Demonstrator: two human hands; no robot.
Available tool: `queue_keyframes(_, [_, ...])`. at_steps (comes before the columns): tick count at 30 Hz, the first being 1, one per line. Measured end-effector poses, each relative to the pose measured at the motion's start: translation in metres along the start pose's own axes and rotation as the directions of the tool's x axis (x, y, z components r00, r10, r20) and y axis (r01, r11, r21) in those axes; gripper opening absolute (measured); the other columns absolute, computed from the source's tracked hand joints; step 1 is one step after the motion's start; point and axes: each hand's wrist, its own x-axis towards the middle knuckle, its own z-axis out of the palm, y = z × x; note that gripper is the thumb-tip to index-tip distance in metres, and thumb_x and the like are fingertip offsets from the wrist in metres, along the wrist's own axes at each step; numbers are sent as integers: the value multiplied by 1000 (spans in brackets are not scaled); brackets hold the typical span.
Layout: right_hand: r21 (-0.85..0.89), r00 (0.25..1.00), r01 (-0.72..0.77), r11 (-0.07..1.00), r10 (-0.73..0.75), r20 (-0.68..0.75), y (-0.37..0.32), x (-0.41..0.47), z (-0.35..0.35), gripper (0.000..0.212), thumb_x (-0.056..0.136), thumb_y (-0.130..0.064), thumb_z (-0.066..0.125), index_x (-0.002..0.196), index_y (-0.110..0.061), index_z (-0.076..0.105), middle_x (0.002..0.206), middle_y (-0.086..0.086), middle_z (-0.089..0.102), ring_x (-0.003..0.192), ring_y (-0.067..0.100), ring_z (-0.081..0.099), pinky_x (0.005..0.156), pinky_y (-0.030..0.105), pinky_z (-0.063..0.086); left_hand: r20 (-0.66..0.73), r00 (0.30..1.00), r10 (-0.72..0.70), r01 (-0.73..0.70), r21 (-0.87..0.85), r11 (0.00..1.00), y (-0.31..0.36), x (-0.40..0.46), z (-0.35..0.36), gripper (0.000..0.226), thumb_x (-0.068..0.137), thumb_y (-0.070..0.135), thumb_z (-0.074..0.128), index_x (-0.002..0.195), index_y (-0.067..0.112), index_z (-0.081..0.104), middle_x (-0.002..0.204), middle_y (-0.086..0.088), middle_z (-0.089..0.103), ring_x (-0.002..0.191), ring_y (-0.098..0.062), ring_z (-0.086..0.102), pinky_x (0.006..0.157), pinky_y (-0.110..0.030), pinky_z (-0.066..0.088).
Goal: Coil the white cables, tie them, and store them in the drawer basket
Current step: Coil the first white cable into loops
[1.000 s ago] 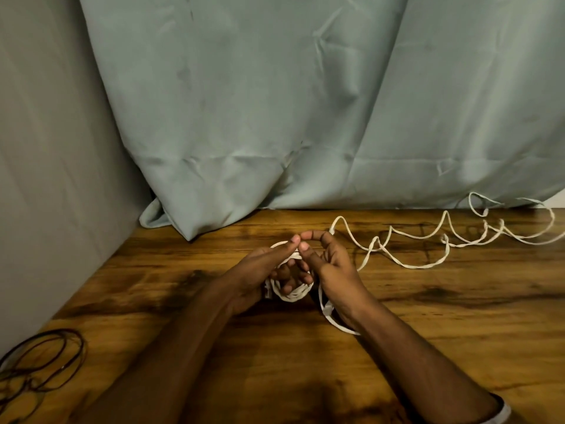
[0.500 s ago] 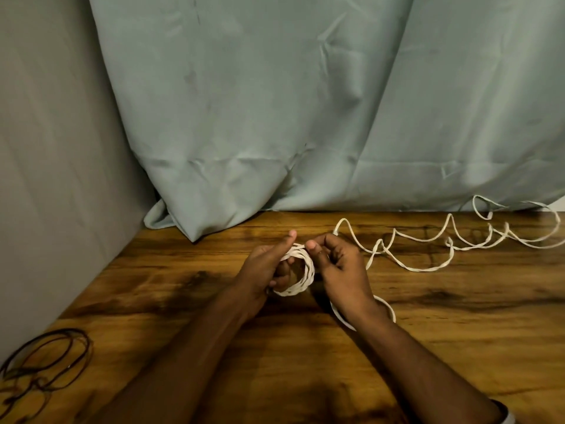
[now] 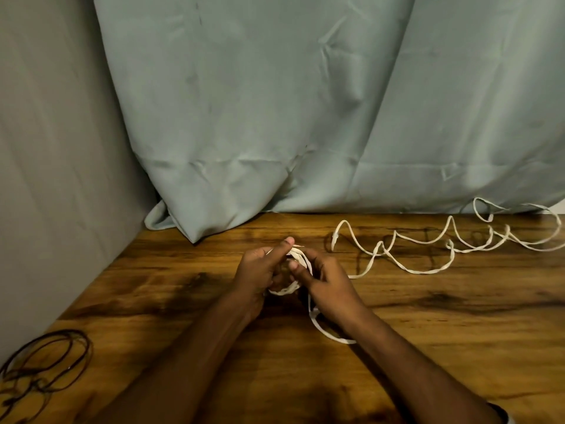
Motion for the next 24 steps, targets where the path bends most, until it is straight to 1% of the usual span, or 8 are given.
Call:
queue_keyframes(3, [-84, 994, -22, 996, 13, -109, 6, 4, 2, 25, 108, -15, 53, 126, -19, 69, 105, 0, 79, 99, 15, 76, 91, 45, 62, 40, 999, -2, 1, 24, 1000, -1, 1, 4, 46, 93, 35, 66, 56, 8, 61, 47, -10, 57, 32, -9, 34, 43, -20, 29])
queue_keyframes(7, [-109, 990, -17, 994, 1, -144, 8, 3, 0, 26, 109, -14, 51, 123, -20, 72, 105, -1, 79, 98, 12, 76, 89, 42, 62, 112, 992, -55, 57, -12, 998, -1, 4, 6, 40, 93, 36, 65, 86, -4, 60, 55, -16, 60, 32, -10, 34, 42, -20, 34])
queue_keyframes(9, [-105, 991, -12, 994, -2, -136, 6, 1, -1, 26, 109, -16, 50, 122, -21, 72, 106, 0, 79, 101, 14, 76, 92, 47, 62, 128, 990, -61, 62, -6, 998, -2, 4, 4, 42, 91, 37, 65, 77, -2, 58, 53, -14, 60, 32, -9, 34, 45, -22, 33])
queue_keyframes(12, [-106, 992, 1, 994, -15, -127, 4, 0, 2, 25, 110, -21, 49, 118, -25, 71, 105, 1, 78, 100, 18, 76, 91, 54, 61, 179, 982, -52, 54, -8, 998, 2, 1, 1, 45, 88, 44, 65, 60, 9, 55, 52, -12, 58, 37, -12, 35, 52, -27, 30])
queue_keyframes(15, [-176, 988, 31, 984, -57, -146, 4, 0, 2, 24, 105, -36, 45, 108, -32, 68, 97, 1, 76, 93, 19, 74, 84, 58, 59, 293, 951, -95, 108, -29, 994, 7, -2, 0, 52, 95, 53, 53, 62, 13, 53, 45, -3, 49, 50, -18, 36, 60, -30, 32])
queue_keyframes(17, [-252, 987, 53, 966, -89, -137, 4, 0, 0, 24, 104, -40, 42, 107, -33, 64, 95, -2, 75, 90, 16, 73, 81, 56, 58, 395, 910, -124, 149, -32, 988, 11, -4, -1, 58, 99, 54, 41, 62, 13, 60, 43, 1, 43, 47, -16, 36, 63, -31, 30])
queue_keyframes(19, [-282, 987, 82, 956, -118, -112, 1, -2, 0, 24, 104, -41, 41, 111, -33, 63, 97, -4, 74, 90, 15, 72, 79, 55, 58, 463, 879, -116, 159, -55, 986, 13, -5, -2, 55, 101, 50, 39, 67, 13, 61, 43, 2, 33, 46, -15, 36, 69, -32, 31])
queue_keyframes(24, [-275, 981, 122, 954, -157, -111, -5, -4, 3, 25, 107, -38, 41, 118, -33, 63, 103, -6, 74, 94, 13, 72, 80, 55, 59, 437, 897, -71, 149, -145, 978, 9, -4, -5, 46, 100, 46, 46, 66, 17, 55, 42, 5, 24, 42, -12, 28, 69, -31, 27])
